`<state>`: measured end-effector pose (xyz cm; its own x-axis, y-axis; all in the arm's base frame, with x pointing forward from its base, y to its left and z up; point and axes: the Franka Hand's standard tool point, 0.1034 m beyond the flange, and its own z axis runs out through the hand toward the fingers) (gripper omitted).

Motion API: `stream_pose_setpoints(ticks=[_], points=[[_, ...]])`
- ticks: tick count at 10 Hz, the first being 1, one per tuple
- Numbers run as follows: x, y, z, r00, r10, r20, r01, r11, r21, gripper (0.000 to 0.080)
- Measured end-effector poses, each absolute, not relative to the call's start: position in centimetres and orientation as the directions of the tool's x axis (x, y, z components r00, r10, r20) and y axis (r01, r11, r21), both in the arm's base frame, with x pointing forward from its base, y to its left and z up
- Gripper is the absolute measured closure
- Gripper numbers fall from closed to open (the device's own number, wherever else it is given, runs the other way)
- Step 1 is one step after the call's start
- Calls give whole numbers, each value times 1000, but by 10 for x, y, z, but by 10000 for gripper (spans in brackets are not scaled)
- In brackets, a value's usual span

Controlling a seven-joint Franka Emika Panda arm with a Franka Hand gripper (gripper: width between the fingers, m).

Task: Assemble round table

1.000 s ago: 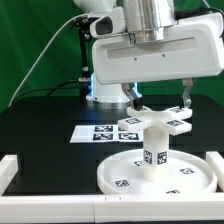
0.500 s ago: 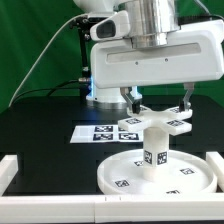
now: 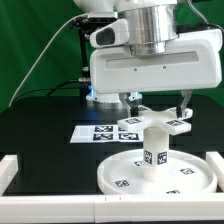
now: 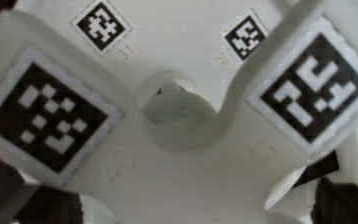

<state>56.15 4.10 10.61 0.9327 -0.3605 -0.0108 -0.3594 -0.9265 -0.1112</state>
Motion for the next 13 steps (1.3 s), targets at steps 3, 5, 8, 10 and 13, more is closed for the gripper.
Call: stream_pose_setpoints(ticks=[3,5,8,10,13], points=[[561,41,104,928,-373,-12,-372,-922,-109,159],[562,40,104,912,-410,-15,-409,-906,-109,318],[562,41,104,781,-624,-39,-624,-774,-105,357],[563,41,102,451,-892,-37,-888,-444,-121,357],[564,40,102,117,-990,-83,-987,-107,-118,357]])
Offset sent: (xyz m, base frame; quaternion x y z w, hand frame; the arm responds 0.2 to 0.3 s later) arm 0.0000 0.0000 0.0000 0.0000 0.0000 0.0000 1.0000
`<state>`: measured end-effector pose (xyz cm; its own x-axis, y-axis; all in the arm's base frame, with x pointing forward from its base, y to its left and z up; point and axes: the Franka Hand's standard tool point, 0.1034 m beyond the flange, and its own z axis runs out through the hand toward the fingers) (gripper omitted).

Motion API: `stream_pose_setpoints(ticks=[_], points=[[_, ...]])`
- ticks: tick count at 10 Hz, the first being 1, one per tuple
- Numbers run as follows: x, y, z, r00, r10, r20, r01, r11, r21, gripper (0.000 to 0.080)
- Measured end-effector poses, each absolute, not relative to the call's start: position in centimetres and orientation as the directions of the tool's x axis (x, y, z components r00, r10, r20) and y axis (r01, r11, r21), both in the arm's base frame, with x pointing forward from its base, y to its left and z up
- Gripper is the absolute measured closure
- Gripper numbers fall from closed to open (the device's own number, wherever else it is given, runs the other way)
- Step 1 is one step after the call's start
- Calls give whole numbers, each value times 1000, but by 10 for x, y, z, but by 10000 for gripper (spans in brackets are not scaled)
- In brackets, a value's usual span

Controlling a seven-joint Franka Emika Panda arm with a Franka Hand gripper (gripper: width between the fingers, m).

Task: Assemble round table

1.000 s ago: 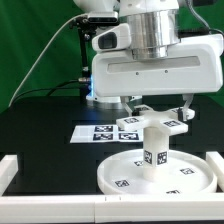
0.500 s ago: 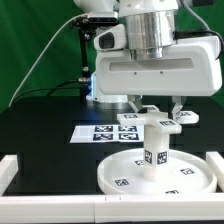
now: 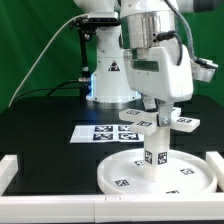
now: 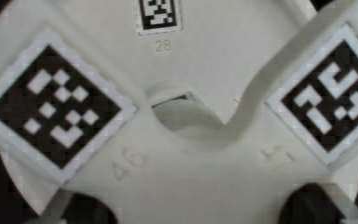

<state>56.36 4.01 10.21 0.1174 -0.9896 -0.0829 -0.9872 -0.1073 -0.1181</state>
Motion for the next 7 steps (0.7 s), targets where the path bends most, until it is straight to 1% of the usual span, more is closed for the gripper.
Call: stream_pose_setpoints(ticks=[1,2,4,5,7], points=[[564,40,102,58,-994,-95,-992,-47,-114,357],[564,40,102,64,-994,-94,-992,-53,-115,357],[563,40,102,75,-993,-93,-991,-64,-115,187],[563,40,107,152,-983,-105,-985,-142,-98,158],[569,40,127,236,-964,-126,-969,-224,-99,152]])
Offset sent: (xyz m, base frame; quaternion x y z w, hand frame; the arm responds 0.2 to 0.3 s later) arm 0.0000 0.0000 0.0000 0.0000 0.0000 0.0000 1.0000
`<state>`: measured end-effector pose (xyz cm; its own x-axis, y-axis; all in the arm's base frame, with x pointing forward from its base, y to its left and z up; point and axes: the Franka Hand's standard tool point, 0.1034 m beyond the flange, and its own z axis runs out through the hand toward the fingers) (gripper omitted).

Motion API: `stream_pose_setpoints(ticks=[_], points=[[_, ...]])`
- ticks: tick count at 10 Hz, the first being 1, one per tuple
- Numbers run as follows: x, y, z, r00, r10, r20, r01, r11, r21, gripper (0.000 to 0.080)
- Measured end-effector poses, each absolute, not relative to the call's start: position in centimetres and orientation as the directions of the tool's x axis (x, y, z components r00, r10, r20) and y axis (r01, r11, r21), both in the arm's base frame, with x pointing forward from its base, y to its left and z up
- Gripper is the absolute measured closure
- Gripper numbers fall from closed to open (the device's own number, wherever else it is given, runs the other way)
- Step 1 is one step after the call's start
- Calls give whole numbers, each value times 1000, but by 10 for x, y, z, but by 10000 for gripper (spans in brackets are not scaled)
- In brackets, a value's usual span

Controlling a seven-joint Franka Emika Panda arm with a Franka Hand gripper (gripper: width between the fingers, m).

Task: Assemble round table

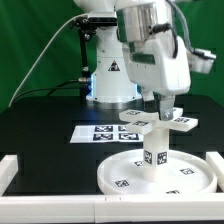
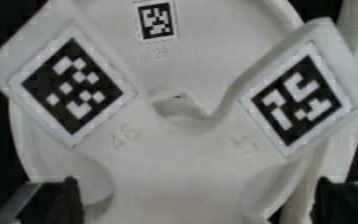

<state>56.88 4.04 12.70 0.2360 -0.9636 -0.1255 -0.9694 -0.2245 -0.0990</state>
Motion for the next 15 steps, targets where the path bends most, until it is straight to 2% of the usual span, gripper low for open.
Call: stream_pose_setpoints(ticks=[2,3,5,6,7,8,9,11,15], points=[[572,44,133,521,-848,-97,-851,-508,-132,150],[572,45,129,568,-820,-73,-819,-554,-148,150],[571,44,129,685,-726,-53,-724,-672,-154,150],[570,43,128,746,-665,-40,-662,-734,-151,150],[567,35,128,895,-445,-19,-443,-887,-126,150],[569,31,130,969,-245,-16,-245,-964,-107,150],[569,34,129,992,-126,-15,-127,-988,-84,150],[568,32,126,1000,8,4,9,-996,-83,150],[565,39,117,1000,-18,-15,-19,-997,-79,150]])
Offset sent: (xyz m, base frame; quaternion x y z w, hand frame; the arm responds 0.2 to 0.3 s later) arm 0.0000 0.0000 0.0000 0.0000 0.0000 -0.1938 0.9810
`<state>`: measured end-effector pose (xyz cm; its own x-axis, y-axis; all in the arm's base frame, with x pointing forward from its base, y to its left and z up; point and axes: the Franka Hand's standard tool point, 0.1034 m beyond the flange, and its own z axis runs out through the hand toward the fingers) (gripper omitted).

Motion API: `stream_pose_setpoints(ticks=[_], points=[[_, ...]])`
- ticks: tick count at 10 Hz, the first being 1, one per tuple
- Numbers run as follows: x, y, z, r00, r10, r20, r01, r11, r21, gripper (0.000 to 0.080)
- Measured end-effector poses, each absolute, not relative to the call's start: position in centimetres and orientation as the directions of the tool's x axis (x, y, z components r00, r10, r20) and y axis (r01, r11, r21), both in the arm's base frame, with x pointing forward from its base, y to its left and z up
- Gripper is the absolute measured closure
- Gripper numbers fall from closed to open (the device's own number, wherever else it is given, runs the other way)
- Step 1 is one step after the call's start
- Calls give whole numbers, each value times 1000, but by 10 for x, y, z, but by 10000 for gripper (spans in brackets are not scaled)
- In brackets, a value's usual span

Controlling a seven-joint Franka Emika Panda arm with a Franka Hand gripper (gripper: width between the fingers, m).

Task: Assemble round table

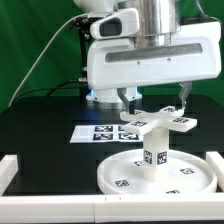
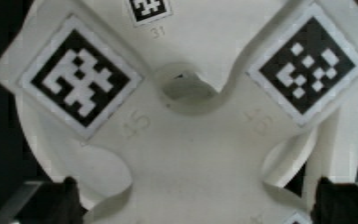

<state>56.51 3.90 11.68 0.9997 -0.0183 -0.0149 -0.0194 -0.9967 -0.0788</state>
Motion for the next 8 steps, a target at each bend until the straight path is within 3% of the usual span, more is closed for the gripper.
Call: stream_pose_setpoints(ticks=[5,6,7,8], points=[[565,37,103,1000,-27,-8,-27,-998,-64,150],[565,37,103,1000,-27,-8,-28,-998,-65,274],[565,37,103,999,-40,-9,-40,-997,-65,274],[565,37,103,998,-57,-10,-57,-996,-65,362]])
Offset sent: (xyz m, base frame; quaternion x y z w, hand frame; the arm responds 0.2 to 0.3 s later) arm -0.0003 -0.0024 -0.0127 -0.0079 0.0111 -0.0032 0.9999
